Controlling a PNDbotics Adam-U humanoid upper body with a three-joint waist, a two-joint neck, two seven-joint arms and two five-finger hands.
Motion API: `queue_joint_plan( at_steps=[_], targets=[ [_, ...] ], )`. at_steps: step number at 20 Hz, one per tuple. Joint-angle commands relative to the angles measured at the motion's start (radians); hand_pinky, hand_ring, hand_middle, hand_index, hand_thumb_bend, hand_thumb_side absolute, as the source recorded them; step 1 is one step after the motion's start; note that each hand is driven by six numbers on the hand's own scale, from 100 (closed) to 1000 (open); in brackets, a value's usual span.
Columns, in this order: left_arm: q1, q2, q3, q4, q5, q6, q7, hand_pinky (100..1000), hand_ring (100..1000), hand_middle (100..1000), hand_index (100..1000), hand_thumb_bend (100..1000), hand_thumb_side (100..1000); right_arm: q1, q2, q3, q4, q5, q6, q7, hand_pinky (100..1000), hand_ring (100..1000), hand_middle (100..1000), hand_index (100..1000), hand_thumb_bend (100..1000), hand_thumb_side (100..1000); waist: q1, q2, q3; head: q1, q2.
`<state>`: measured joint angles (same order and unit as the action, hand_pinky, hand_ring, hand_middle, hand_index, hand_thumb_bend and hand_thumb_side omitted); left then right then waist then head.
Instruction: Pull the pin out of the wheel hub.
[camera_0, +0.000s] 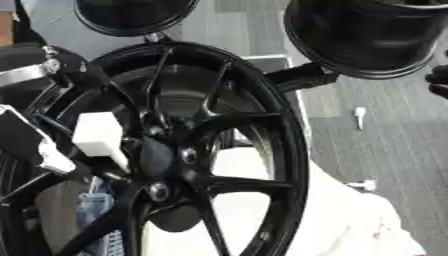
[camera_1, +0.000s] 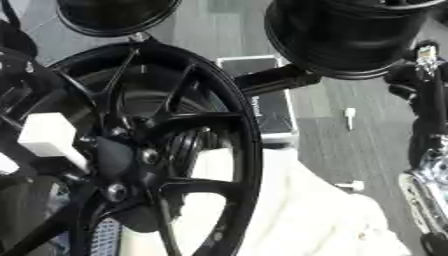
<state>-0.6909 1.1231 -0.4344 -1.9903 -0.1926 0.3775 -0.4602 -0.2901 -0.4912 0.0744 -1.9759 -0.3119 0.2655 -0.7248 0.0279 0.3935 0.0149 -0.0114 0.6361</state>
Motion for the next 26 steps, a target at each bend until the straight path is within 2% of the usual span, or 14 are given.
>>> queue_joint_plan(
  at_steps=[1, 8, 17, 26],
  targets=[
    [-0.015, 0.013, 0.001, -0.01, -0.022, 0.016, 0.001, 786, 771, 734, 857, 915, 266, -0.01, -0.015, -0.004, -0.021, -0.007, -0.003, 0.002, 755, 664, 548, 716, 100, 808, -0.003, -0.015, 0.002, 0.003, -0.017],
    [-0.006, 0.004, -0.006, -0.01, -0.043, 0.038, -0.005, 755, 737, 673, 818, 858, 244, -0.009, -0.012, -0.005, -0.02, -0.011, -0.007, 0.0, 755, 665, 548, 716, 100, 809, -0.005, -0.008, -0.002, 0.006, -0.015],
    [-0.008, -0.007, -0.014, -0.01, -0.03, 0.054, -0.005, 707, 645, 585, 774, 771, 246, -0.008, -0.009, -0.007, -0.019, -0.012, -0.009, -0.001, 755, 666, 548, 716, 100, 810, -0.007, -0.008, -0.002, 0.009, -0.016],
    [-0.003, -0.01, -0.015, -0.01, -0.03, 0.055, -0.011, 685, 604, 536, 727, 681, 179, -0.008, -0.007, -0.009, -0.019, -0.011, -0.01, -0.003, 755, 666, 548, 716, 100, 809, -0.009, -0.008, -0.002, 0.012, -0.017]
  ],
)
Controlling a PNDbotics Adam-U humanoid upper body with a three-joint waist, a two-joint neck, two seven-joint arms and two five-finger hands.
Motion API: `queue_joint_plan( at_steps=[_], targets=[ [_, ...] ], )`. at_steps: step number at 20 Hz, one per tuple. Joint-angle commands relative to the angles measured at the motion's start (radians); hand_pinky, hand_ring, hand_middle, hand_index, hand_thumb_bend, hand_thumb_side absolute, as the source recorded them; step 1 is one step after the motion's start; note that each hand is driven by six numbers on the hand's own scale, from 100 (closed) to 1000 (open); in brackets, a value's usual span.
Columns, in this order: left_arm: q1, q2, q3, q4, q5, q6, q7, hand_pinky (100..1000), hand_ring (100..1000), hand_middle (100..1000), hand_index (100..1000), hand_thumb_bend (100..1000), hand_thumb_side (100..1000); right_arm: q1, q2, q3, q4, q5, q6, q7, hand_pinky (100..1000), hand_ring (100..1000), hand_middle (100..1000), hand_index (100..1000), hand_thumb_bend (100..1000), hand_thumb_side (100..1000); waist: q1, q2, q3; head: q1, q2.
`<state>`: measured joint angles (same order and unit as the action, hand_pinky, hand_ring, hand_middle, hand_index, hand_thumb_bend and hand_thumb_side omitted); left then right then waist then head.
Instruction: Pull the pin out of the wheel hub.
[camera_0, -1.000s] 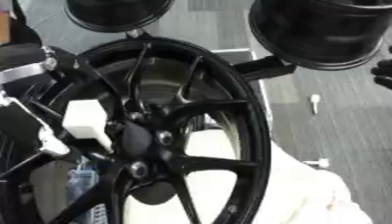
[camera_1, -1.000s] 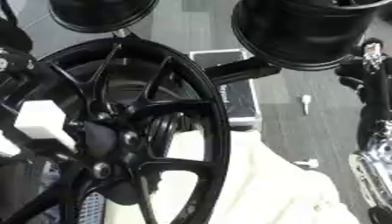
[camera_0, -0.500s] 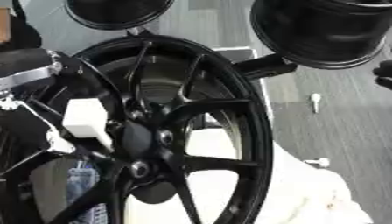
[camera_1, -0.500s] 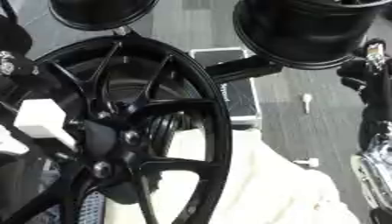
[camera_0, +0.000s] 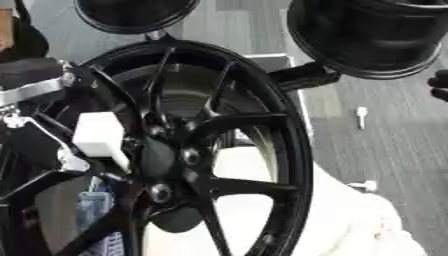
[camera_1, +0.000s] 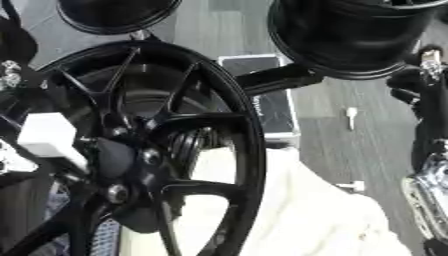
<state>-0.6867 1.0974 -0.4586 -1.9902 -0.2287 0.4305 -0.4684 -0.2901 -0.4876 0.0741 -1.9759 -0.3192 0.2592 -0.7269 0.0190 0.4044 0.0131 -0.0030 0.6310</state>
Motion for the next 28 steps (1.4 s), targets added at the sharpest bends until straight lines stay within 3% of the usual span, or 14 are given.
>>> queue_joint_plan(
  at_steps=[1, 13, 19, 24, 28],
  targets=[
    [-0.008, 0.016, 0.009, -0.01, 0.007, 0.001, -0.003, 684, 603, 535, 725, 676, 174, -0.007, -0.01, -0.009, -0.019, -0.004, -0.004, -0.001, 755, 666, 548, 716, 100, 809, 0.0, -0.019, -0.001, 0.004, -0.012],
    [-0.013, 0.014, 0.016, -0.01, 0.021, -0.008, -0.006, 661, 572, 492, 682, 603, 101, -0.006, -0.01, -0.01, -0.018, -0.002, -0.004, 0.0, 755, 667, 548, 716, 100, 809, 0.001, -0.02, 0.0, 0.007, -0.018],
    [-0.02, 0.016, 0.022, -0.01, 0.017, -0.036, -0.017, 675, 616, 572, 765, 775, 146, -0.006, -0.01, -0.009, -0.019, 0.0, -0.004, 0.002, 755, 666, 548, 716, 100, 809, 0.004, -0.022, 0.001, 0.006, -0.02],
    [-0.02, 0.021, 0.026, -0.01, -0.018, -0.056, -0.06, 695, 665, 629, 830, 826, 169, -0.006, -0.011, -0.009, -0.02, 0.0, -0.005, 0.003, 755, 666, 548, 716, 100, 808, 0.007, -0.024, 0.002, 0.005, -0.022],
    [-0.025, 0.021, 0.027, -0.01, -0.033, -0.065, -0.078, 696, 668, 630, 831, 833, 182, -0.005, -0.012, -0.008, -0.021, 0.002, -0.006, 0.004, 754, 666, 548, 716, 100, 808, 0.009, -0.026, 0.003, 0.004, -0.023]
  ],
)
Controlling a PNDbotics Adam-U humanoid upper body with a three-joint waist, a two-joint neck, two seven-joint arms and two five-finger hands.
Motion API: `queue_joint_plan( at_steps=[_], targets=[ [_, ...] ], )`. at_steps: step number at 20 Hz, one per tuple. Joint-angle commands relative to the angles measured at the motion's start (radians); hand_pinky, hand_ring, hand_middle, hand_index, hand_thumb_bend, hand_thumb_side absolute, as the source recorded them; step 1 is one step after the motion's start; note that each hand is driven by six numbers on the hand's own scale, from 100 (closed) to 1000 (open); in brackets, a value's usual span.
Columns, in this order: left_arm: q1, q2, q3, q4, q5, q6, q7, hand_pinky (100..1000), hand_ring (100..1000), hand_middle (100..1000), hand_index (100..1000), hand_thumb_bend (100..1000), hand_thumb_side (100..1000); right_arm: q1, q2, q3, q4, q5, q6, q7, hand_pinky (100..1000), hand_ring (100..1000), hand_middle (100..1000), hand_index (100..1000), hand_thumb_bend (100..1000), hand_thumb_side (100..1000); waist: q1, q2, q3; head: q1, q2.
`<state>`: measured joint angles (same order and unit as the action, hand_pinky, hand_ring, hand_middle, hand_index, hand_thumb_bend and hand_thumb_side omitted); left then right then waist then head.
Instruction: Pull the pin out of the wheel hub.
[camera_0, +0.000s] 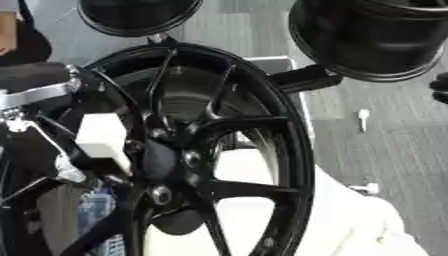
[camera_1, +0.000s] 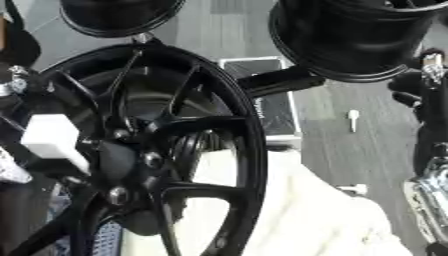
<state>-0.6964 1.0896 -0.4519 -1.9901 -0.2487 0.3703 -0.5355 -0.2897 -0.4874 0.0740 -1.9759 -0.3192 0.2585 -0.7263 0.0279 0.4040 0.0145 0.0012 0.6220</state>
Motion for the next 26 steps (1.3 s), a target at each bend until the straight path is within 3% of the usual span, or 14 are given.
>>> queue_joint_plan(
  at_steps=[1, 9, 20, 26],
  targets=[
    [-0.017, 0.028, 0.022, -0.01, -0.015, -0.005, -0.01, 693, 661, 622, 827, 826, 183, -0.005, -0.012, -0.008, -0.021, 0.002, -0.006, 0.003, 754, 666, 548, 716, 100, 808, 0.001, -0.026, 0.002, -0.001, -0.014],
    [-0.029, 0.022, 0.02, -0.01, 0.01, 0.016, 0.039, 655, 597, 539, 756, 698, 188, -0.002, -0.01, -0.009, -0.02, 0.003, -0.006, 0.001, 754, 666, 548, 716, 100, 808, 0.002, -0.028, 0.002, 0.0, -0.016],
    [-0.036, 0.022, 0.021, -0.01, 0.036, 0.01, 0.064, 639, 578, 512, 727, 643, 203, 0.0, -0.01, -0.01, -0.021, 0.003, -0.006, -0.002, 753, 666, 548, 716, 100, 808, 0.002, -0.027, 0.004, 0.001, -0.016],
    [-0.039, 0.019, 0.016, -0.01, 0.039, 0.014, 0.062, 625, 551, 468, 696, 585, 100, 0.001, -0.009, -0.011, -0.021, 0.003, -0.006, -0.004, 753, 666, 547, 716, 100, 808, 0.003, -0.027, 0.002, 0.002, -0.018]
  ],
)
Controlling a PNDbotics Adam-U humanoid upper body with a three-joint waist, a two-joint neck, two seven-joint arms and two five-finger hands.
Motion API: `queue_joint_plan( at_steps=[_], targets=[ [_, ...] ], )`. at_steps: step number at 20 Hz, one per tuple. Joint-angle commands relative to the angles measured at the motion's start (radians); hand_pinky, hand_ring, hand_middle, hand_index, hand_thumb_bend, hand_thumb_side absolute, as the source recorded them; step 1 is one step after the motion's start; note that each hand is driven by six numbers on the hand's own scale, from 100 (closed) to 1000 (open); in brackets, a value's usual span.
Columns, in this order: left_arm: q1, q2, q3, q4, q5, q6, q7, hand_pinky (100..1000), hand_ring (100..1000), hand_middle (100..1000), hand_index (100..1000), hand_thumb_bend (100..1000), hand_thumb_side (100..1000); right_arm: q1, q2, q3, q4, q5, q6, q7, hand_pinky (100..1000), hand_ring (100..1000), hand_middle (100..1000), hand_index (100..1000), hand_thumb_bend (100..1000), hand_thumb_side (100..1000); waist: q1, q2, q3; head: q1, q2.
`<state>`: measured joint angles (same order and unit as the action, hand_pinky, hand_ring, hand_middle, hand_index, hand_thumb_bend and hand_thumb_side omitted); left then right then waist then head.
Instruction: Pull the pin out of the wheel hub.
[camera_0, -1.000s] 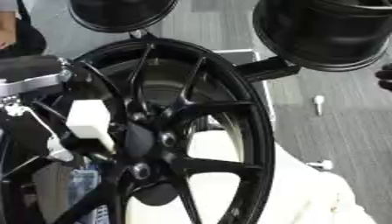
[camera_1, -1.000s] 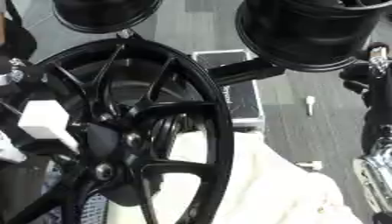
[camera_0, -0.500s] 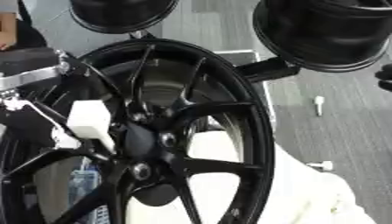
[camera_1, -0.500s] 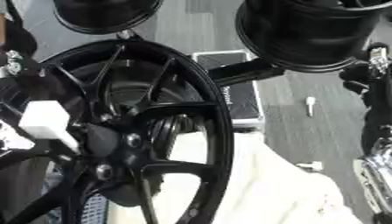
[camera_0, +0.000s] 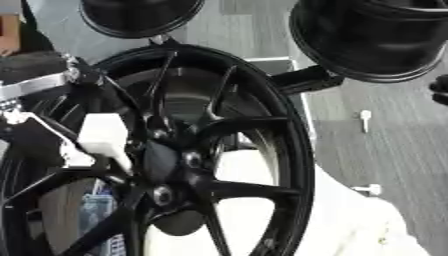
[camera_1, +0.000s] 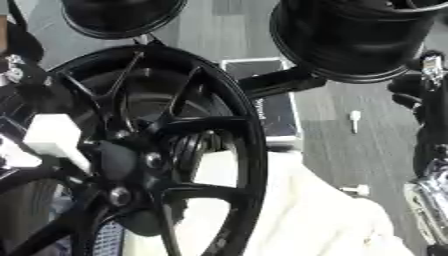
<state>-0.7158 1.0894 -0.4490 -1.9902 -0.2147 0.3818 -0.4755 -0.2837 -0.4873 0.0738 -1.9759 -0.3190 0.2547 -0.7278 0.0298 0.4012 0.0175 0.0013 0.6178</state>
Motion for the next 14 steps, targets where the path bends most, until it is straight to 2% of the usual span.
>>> queue_joint_plan(
  at_steps=[1, 7, 14],
  targets=[
    [-0.02, 0.018, 0.012, -0.01, 0.005, 0.004, 0.001, 621, 544, 455, 683, 576, 100, -0.005, -0.009, -0.011, -0.021, 0.003, -0.003, -0.003, 753, 667, 548, 716, 100, 809, 0.001, -0.024, -0.001, 0.003, -0.014],
    [-0.029, 0.011, 0.009, -0.01, 0.018, 0.011, 0.001, 596, 505, 365, 600, 529, 100, -0.004, -0.008, -0.011, -0.021, 0.003, -0.003, -0.004, 754, 667, 548, 716, 100, 809, 0.001, -0.025, -0.002, 0.004, -0.015],
    [-0.037, 0.004, 0.009, -0.01, 0.04, 0.013, 0.025, 581, 483, 328, 534, 541, 100, -0.003, -0.007, -0.012, -0.02, 0.003, -0.004, -0.006, 754, 667, 547, 716, 100, 810, 0.001, -0.024, -0.003, 0.004, -0.015]
  ],
)
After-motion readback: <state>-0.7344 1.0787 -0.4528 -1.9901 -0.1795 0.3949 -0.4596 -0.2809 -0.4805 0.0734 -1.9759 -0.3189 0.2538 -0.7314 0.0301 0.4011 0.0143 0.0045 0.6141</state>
